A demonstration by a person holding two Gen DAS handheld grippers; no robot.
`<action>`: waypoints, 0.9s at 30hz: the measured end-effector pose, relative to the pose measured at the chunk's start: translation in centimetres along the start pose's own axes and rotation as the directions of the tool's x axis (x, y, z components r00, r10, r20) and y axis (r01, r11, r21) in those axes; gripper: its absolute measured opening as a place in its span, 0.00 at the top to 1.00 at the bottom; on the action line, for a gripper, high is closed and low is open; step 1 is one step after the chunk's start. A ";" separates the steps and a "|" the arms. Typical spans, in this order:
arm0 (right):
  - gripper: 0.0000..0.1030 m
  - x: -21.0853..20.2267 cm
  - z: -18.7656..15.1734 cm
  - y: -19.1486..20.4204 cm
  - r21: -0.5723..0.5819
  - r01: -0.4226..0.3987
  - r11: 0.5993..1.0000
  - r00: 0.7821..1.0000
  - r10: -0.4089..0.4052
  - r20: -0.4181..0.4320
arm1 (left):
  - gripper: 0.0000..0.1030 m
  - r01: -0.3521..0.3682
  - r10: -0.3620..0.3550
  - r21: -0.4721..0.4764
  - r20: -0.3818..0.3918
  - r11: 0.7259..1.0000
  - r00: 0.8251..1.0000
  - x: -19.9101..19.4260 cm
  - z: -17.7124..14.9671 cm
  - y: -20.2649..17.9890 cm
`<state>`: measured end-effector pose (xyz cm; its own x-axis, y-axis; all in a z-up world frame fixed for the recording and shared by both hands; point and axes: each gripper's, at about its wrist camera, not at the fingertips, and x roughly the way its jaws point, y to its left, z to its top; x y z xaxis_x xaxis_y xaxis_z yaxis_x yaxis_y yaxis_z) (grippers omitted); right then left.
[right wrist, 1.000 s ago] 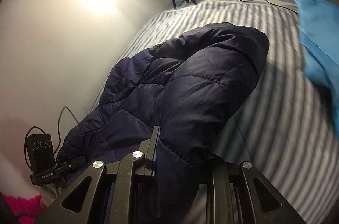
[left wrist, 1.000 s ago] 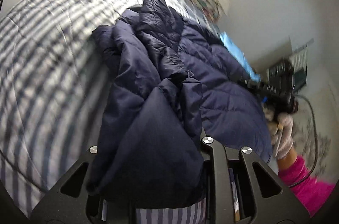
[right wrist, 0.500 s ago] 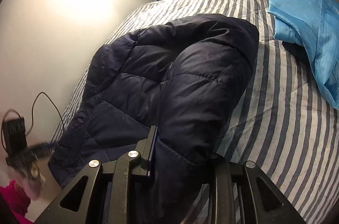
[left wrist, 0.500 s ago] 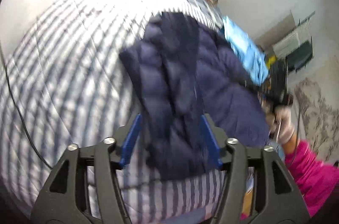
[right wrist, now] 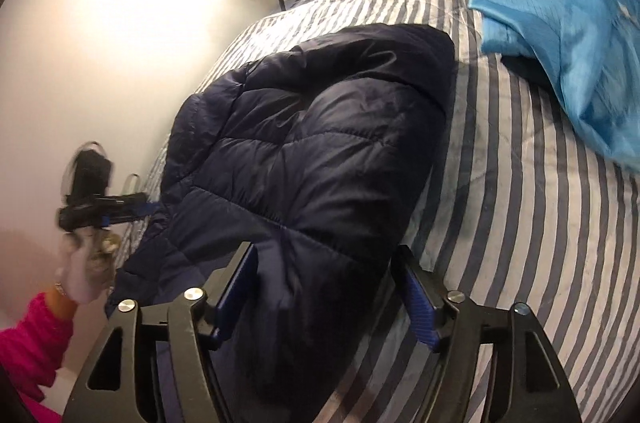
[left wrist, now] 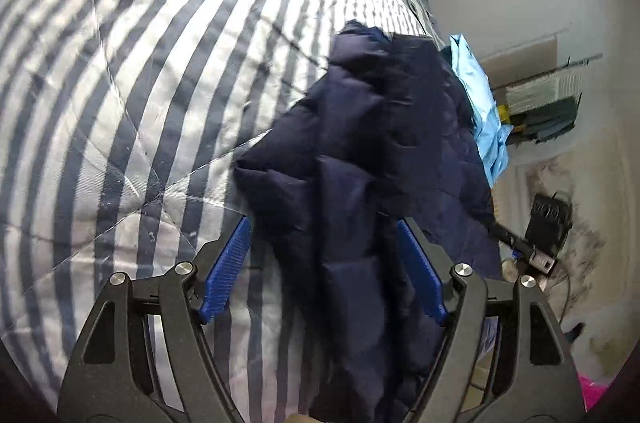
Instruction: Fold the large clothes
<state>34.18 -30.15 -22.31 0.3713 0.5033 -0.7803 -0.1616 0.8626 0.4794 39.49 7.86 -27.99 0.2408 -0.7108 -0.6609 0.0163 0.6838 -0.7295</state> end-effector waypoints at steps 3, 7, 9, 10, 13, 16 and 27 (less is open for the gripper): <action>0.23 0.6 -0.4 -0.4 0.021 -0.031 0.999 0.999 0.031 -0.019 | 0.25 0.067 -0.067 -0.068 0.006 0.995 0.998 0.4 0.2 2.0; 0.23 2.1 -0.8 -1.0 0.066 -0.088 0.994 0.995 0.092 -0.050 | 0.24 0.126 -0.126 -0.075 0.012 0.989 0.992 0.5 0.1 2.2; 0.23 2.9 -0.9 -1.4 0.094 -0.117 0.989 0.991 0.123 -0.058 | 0.23 0.141 -0.142 -0.059 -0.010 0.988 0.990 1.2 0.0 1.3; 0.23 3.2 -1.0 -1.7 0.113 -0.139 0.984 0.988 0.146 -0.058 | 0.23 0.142 -0.143 -0.052 -0.019 0.989 0.990 1.4 -0.1 0.7; 0.23 4.0 -1.2 -2.3 0.163 -0.188 0.969 0.979 0.199 -0.051 | 0.23 0.119 -0.120 -0.009 -0.052 0.993 0.991 2.5 0.1 -0.9; 0.28 5.0 -1.3 -2.2 0.180 -0.193 0.965 0.976 0.207 -0.064 | 0.23 0.080 -0.078 0.028 -0.084 0.996 0.993 3.8 0.4 -2.2; 0.70 4.4 -0.6 3.1 -0.007 -0.015 1.000 0.997 0.014 -0.077 | 0.76 -0.133 0.145 0.328 -0.011 0.935 0.989 3.7 -1.3 -9.6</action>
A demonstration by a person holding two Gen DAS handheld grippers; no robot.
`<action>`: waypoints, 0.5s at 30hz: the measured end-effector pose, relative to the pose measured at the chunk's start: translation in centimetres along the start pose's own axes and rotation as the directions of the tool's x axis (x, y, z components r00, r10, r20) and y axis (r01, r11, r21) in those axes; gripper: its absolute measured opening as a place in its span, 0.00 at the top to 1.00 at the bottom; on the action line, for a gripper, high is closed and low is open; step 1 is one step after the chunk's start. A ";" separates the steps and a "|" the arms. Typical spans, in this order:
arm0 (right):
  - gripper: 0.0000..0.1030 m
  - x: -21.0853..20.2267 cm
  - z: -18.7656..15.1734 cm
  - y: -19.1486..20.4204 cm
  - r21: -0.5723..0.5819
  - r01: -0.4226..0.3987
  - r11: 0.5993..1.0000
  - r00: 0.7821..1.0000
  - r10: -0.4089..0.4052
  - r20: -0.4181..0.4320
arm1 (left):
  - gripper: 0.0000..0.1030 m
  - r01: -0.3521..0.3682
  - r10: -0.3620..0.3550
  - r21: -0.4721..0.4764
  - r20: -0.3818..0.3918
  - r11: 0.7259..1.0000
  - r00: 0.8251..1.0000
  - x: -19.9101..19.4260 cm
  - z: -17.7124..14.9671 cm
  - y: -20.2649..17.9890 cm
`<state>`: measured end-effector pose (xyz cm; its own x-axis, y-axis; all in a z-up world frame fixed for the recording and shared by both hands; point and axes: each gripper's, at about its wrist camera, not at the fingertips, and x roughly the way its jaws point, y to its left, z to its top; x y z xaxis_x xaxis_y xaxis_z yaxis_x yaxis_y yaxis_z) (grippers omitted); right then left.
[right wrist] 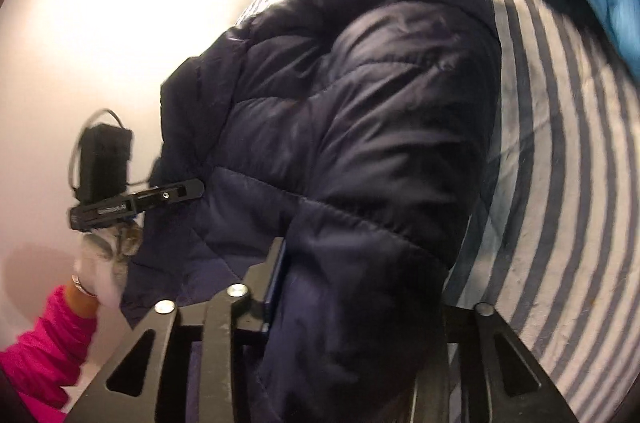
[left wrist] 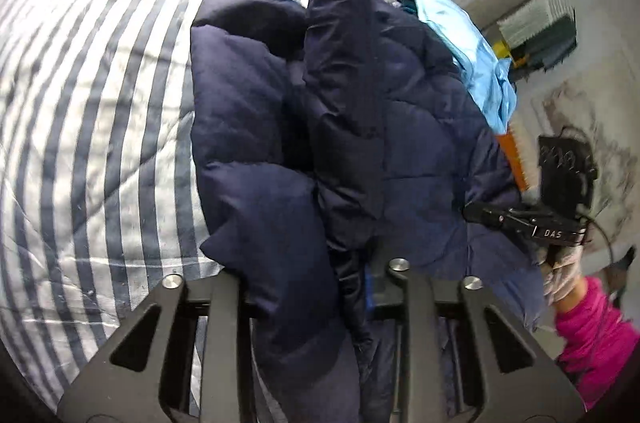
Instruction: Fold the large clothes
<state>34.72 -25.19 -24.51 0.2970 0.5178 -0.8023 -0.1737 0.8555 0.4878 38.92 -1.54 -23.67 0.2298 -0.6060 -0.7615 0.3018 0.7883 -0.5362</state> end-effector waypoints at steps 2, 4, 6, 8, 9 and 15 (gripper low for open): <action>0.73 -0.8 0.0 2.1 -0.074 0.078 0.994 0.997 -0.077 0.019 | 0.79 -0.008 0.007 0.019 0.017 1.000 1.000 -0.6 -0.1 -1.2; 0.76 -1.8 -0.2 3.8 -0.133 0.134 0.982 0.991 -0.130 0.043 | 0.80 0.002 -0.003 0.033 0.040 0.999 0.999 -1.4 -0.1 -2.4; 0.77 -3.2 -0.4 5.0 -0.178 0.175 0.968 0.984 -0.164 0.071 | 0.80 0.010 -0.013 0.052 0.061 0.999 0.998 -2.1 0.0 -3.9; 0.77 -4.7 -0.6 5.6 -0.199 0.199 0.960 0.978 -0.183 0.097 | 0.81 0.024 -0.030 0.075 0.078 0.997 0.997 -2.6 0.2 -5.6; 0.77 -5.6 -0.7 5.8 -0.206 0.211 0.956 0.975 -0.191 0.112 | 0.81 0.032 -0.040 0.086 0.088 0.996 0.995 -3.0 0.3 -6.3; 0.78 -11.2 -0.9 5.5 -0.232 0.292 0.928 0.949 -0.250 0.194 | 0.81 0.082 -0.102 0.155 0.130 0.984 0.986 -3.0 2.4 -12.0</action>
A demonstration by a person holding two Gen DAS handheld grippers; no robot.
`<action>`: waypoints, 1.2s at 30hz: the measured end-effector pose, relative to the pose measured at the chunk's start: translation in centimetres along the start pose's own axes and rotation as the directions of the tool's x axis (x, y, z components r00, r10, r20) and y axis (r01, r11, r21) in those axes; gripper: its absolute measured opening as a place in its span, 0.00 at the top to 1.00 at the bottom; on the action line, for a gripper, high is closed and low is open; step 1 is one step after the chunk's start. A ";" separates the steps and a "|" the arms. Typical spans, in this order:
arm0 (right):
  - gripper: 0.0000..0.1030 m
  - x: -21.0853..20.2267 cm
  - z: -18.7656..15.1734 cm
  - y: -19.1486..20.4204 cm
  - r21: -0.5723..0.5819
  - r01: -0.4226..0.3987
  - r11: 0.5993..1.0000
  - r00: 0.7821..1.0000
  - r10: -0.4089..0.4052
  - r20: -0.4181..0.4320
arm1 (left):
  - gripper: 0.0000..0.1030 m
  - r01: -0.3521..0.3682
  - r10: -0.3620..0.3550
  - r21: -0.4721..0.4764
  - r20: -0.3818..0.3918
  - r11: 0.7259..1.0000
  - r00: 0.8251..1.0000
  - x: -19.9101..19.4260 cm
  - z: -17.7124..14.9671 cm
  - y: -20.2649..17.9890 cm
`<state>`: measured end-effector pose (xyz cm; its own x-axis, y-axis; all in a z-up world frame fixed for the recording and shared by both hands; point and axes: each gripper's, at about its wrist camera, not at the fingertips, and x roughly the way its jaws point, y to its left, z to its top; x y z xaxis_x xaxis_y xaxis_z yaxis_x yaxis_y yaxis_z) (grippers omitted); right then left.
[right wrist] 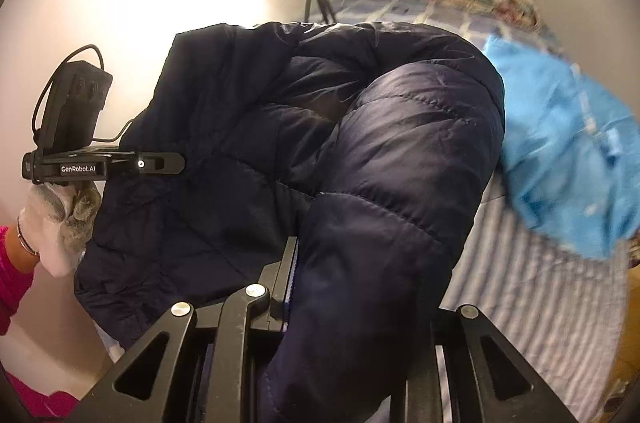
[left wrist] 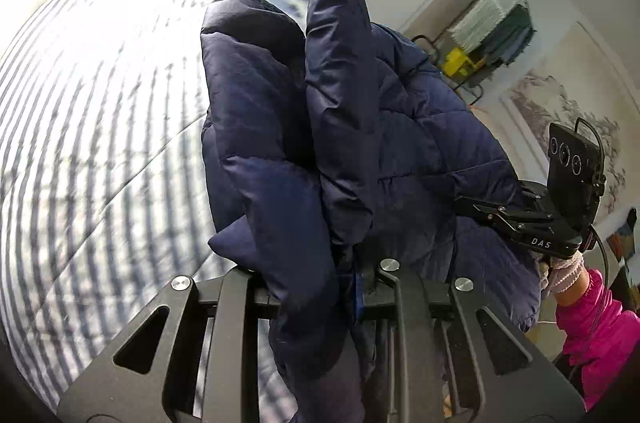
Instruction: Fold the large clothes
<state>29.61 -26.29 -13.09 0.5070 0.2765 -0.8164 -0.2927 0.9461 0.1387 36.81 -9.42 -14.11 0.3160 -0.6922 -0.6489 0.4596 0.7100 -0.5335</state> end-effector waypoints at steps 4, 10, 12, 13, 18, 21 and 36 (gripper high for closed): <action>0.78 -3.9 0.1 -3.2 -0.009 0.061 0.998 0.997 -0.060 0.038 | 0.81 0.038 -0.039 0.048 0.020 0.998 0.999 1.8 2.5 -3.4; 0.78 -7.7 1.2 -7.4 -0.021 0.177 0.984 0.982 -0.175 0.067 | 0.81 0.086 -0.090 0.107 0.037 0.991 0.995 6.3 6.7 -8.1; 0.78 -8.5 1.9 -8.9 -0.020 0.210 0.978 0.975 -0.208 0.075 | 0.81 0.099 -0.105 0.123 0.039 0.987 0.994 8.4 8.6 -9.8; 0.78 -8.9 2.3 -9.8 -0.021 0.229 0.973 0.971 -0.227 0.078 | 0.81 0.103 -0.109 0.130 0.041 0.986 0.993 9.3 9.5 -10.4; 0.78 -9.8 4.7 -14.5 -0.017 0.311 0.950 0.947 -0.308 0.091 | 0.81 0.109 -0.120 0.151 0.066 0.982 0.991 13.7 14.1 -12.9; 0.78 -9.5 6.4 -17.3 -0.005 0.349 0.937 0.932 -0.346 0.104 | 0.81 0.109 -0.121 0.149 0.079 0.983 0.989 16.1 16.1 -13.7; 0.79 -4.3 9.5 -24.6 -0.017 0.385 0.923 0.920 -0.382 0.092 | 0.81 0.059 -0.066 0.079 0.088 0.995 0.994 24.7 20.9 -10.5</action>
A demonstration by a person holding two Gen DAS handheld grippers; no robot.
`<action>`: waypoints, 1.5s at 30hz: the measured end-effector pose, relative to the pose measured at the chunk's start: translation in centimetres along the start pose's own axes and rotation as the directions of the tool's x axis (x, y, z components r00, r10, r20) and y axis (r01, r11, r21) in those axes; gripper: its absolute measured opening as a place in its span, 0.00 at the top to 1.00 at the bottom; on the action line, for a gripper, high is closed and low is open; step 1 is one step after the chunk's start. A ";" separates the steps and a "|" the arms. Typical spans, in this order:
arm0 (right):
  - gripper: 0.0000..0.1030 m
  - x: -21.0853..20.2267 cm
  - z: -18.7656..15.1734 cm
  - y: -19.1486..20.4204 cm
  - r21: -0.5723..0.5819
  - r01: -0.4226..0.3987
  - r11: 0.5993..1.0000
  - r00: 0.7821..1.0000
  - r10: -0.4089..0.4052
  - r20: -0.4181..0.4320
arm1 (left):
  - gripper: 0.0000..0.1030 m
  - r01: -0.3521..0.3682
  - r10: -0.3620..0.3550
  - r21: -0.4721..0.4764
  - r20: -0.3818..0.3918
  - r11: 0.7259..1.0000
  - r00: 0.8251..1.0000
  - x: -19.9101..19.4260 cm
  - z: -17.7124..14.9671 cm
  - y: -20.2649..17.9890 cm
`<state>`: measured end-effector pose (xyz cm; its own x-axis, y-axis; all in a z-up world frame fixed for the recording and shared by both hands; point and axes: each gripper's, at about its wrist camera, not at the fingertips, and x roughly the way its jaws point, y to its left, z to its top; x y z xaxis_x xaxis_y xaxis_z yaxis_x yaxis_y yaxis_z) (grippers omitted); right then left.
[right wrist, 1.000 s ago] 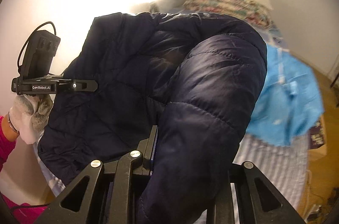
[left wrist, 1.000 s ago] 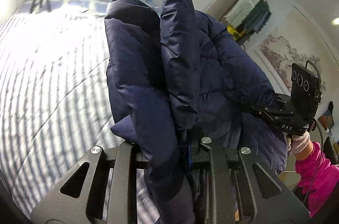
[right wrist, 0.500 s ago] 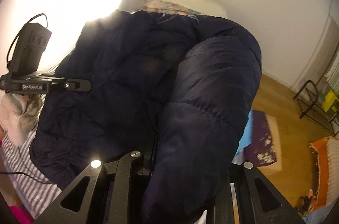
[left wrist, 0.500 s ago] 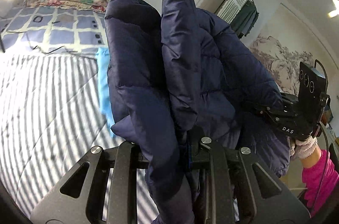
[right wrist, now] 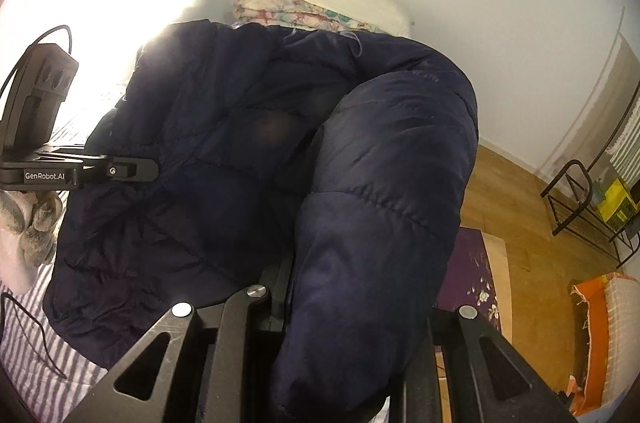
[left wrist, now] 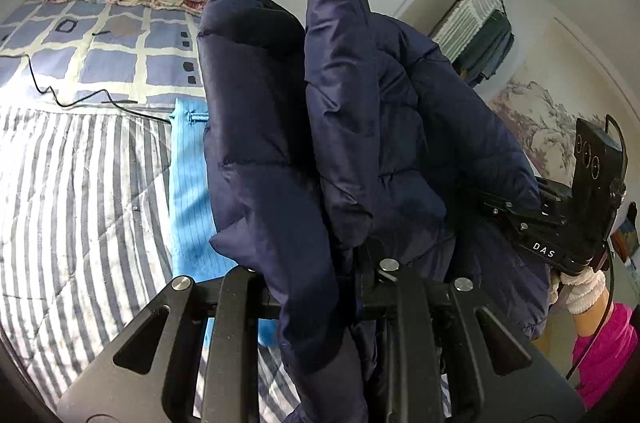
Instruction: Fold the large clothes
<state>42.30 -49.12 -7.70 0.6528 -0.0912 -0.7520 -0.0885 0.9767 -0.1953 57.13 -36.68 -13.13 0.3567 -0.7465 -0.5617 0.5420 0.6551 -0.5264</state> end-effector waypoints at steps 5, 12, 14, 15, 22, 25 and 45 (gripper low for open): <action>0.77 2.6 -1.0 -0.5 0.004 0.009 1.000 1.000 -0.009 -0.020 | 0.81 -0.060 0.060 -0.015 -0.013 0.998 0.998 2.7 0.2 0.6; 0.17 5.4 -3.0 -2.3 -0.040 0.317 0.948 0.943 -0.319 -0.090 | 0.61 -0.107 0.102 -0.111 -0.051 0.988 0.993 4.8 -0.5 2.6; 0.20 4.4 -3.7 -3.2 0.018 0.316 0.949 0.944 -0.312 -0.103 | 0.48 -0.125 0.119 -0.148 -0.051 0.981 0.992 4.6 -0.6 3.4; 0.22 3.3 -4.2 -3.3 0.050 0.316 0.947 0.946 -0.311 -0.093 | 0.47 -0.128 0.122 -0.150 -0.048 0.980 0.991 4.4 -0.8 3.4; 0.19 -2.9 -9.8 -2.6 0.299 0.136 0.945 0.990 -0.138 -0.015 | 0.42 -0.129 0.124 -0.188 -0.038 0.974 0.992 3.5 -1.1 3.7; 0.16 -3.6 -13.1 -2.6 0.405 0.020 0.914 1.000 -0.017 -0.011 | 0.42 -0.129 0.124 -0.190 -0.038 0.973 0.992 3.6 -0.9 4.1; 0.71 -0.1 -12.7 -1.4 0.392 0.143 0.909 0.985 -0.093 -0.142 | 0.37 -0.311 0.309 -0.139 -0.035 0.940 0.950 1.8 0.2 3.2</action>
<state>32.84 -52.94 -15.32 0.5446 -0.2088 -0.8123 0.3075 0.9508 -0.0382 59.66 -35.96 -15.71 0.4797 -0.5029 -0.7190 0.2930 0.8642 -0.4090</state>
